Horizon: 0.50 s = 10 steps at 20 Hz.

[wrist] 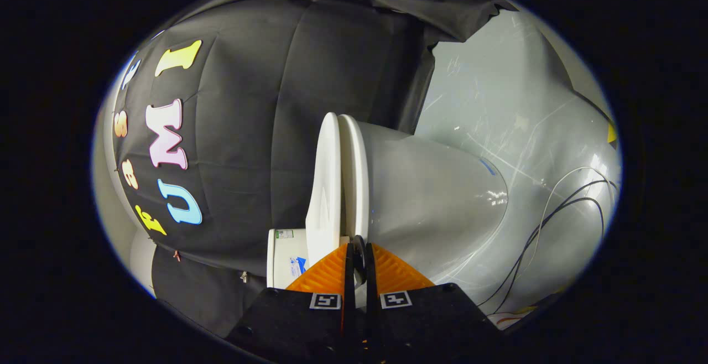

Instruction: Open the toilet lid.

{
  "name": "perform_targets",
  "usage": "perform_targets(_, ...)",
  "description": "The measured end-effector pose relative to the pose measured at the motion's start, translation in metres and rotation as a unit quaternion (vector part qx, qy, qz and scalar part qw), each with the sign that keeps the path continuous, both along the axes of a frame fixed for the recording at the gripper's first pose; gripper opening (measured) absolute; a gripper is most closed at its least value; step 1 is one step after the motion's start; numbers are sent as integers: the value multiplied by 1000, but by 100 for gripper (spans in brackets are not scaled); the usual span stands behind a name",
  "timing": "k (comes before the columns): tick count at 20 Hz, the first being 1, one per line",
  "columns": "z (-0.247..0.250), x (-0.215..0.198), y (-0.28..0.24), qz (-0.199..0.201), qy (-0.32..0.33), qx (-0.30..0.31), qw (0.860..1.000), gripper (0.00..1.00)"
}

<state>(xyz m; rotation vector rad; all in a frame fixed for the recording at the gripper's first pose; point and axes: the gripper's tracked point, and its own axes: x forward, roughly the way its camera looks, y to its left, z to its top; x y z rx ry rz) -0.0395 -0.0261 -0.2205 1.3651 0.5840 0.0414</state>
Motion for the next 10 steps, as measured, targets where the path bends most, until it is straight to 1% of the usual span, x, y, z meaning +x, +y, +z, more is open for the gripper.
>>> perform_targets(1, -5, 8, 0, -18, 13, 4, 1000, 8)
perform_targets(2, -5, 3, 4, -10, 4, 7, 1000, 5)
perform_targets(5, -2, 4, 5, -11, 12, -3, 1000, 5)
perform_targets(7, 0, 5, 7, -11, 18, -24, 999, 5)
perform_targets(10, 19, 5, 5, -20, 23, -45, 999, 5)
